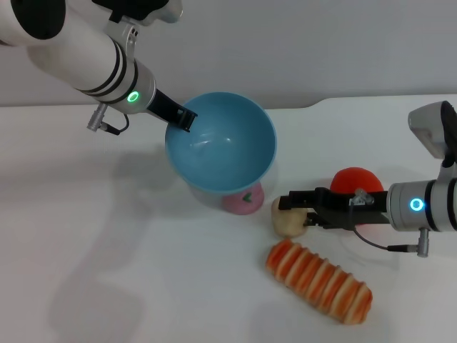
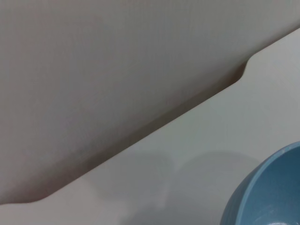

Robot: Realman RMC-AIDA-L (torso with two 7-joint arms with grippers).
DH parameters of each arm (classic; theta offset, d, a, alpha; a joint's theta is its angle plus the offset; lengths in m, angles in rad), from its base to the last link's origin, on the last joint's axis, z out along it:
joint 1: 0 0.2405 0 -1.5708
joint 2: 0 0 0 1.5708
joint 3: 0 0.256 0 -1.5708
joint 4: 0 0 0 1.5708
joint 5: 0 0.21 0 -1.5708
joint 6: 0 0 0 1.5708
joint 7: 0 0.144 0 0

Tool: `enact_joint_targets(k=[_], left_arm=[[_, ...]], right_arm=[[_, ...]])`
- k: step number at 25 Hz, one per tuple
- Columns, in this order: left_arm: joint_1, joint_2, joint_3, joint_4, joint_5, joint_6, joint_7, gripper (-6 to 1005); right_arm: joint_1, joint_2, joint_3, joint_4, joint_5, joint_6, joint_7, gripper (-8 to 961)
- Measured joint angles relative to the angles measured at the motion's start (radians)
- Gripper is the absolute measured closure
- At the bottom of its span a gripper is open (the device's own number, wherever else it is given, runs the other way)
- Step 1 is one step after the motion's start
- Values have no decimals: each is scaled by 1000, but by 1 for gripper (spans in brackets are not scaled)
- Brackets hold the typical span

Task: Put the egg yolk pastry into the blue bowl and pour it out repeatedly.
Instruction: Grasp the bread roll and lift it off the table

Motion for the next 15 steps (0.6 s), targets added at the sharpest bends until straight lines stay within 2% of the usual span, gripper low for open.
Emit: enact_joint_targets(k=[7, 13, 15], left_arm=[[2, 0, 7, 1, 0, 1, 0, 1001], [3, 0, 7, 9, 0, 5, 0, 1001], [3, 0, 8, 9, 0, 5, 0, 1001]], right_arm=[[-1, -2, -48, -7, -1, 8, -6, 211], [-6, -1, -52, -24, 0, -15, -27, 418], [-10, 0, -51, -40, 5, -39, -40, 581]])
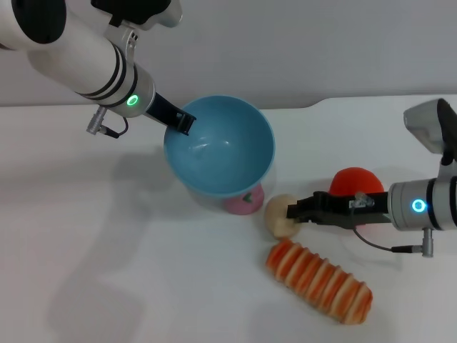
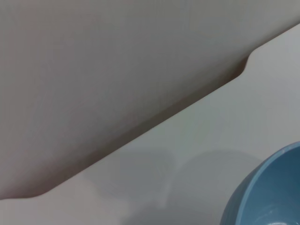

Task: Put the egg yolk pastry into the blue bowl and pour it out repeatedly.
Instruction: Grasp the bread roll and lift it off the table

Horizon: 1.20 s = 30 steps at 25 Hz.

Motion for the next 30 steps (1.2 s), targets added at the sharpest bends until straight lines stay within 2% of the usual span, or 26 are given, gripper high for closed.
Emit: enact_joint_targets(k=[1, 6, 12, 21, 28, 30], left_arm=[[0, 0, 0, 0, 0, 1, 0, 1001], [0, -1, 0, 1, 0, 5, 0, 1001], [1, -2, 0, 2, -1, 8, 0, 1002], [6, 0, 0, 5, -2, 8, 0, 1000], [-4, -1, 0, 5, -2, 9, 0, 999], [-6, -2, 0, 5, -2, 10, 0, 1000]], right_arm=[[-2, 1, 0, -11, 1, -15, -5, 663], [-4, 1, 2, -56, 2, -80, -7, 864], [-7, 1, 10, -81, 4, -105, -7, 953], [-76, -3, 0, -127, 102, -145, -11, 912], [-74, -8, -4, -93, 100, -156, 4, 880], [-74, -11, -11, -89, 98, -157, 5, 739]])
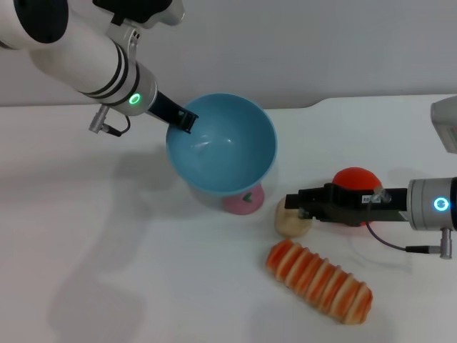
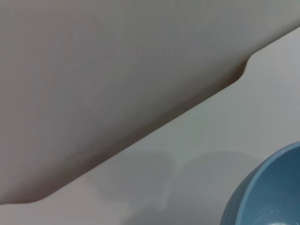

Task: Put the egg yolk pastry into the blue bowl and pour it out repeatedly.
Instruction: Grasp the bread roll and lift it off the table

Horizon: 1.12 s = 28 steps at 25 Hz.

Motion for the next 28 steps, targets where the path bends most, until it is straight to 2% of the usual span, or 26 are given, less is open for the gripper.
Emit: enact_joint_targets(k=[1, 6, 11, 17, 23, 28], left_arm=[[0, 0, 0, 0, 0, 0, 0, 1000], [-2, 0, 0, 0, 0, 2, 0, 1000], [-4, 0, 0, -1, 0, 2, 0, 1000], [-5, 0, 0, -1, -9, 2, 0, 1000], [-5, 0, 0, -1, -10, 3, 0, 1000], [-4, 0, 2, 0, -12, 3, -1, 1001]], right_arm=[[-2, -2, -2, -1, 0, -2, -1, 669], [-24, -19, -3, -15, 0, -36, 31, 437], [-34, -30, 7, -20, 5, -67, 134, 361], [-40, -42, 0, -9, -10, -4, 200, 362], [-33, -38, -2, -6, -13, 63, 200, 362], [0, -32, -4, 23, -22, 127, 196, 361]])
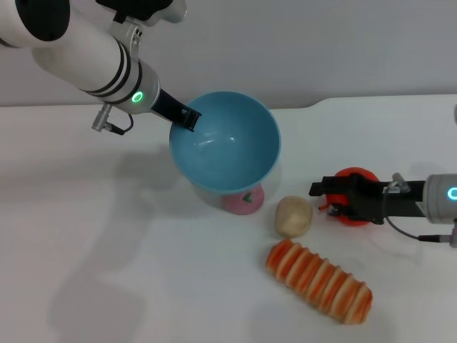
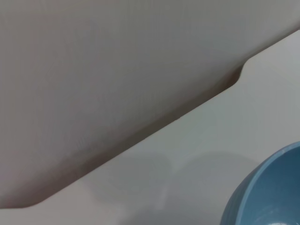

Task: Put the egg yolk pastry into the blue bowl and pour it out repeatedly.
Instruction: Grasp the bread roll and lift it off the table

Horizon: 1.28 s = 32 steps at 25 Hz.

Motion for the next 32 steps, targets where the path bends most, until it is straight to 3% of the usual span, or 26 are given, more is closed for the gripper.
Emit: enact_joint_targets(k=[8, 12, 32], left_arm=[[4, 0, 1, 0, -9, 8, -1, 1001], [7, 0, 1, 0, -10, 10, -1, 1001], [9, 0, 15, 2, -12, 29, -1, 1001]], right_arm=[[76, 26, -2, 64, -51, 62, -20, 365], [94, 28, -11, 109, -60, 118, -21, 367], [93, 38, -22, 119, -55, 202, -35, 379]])
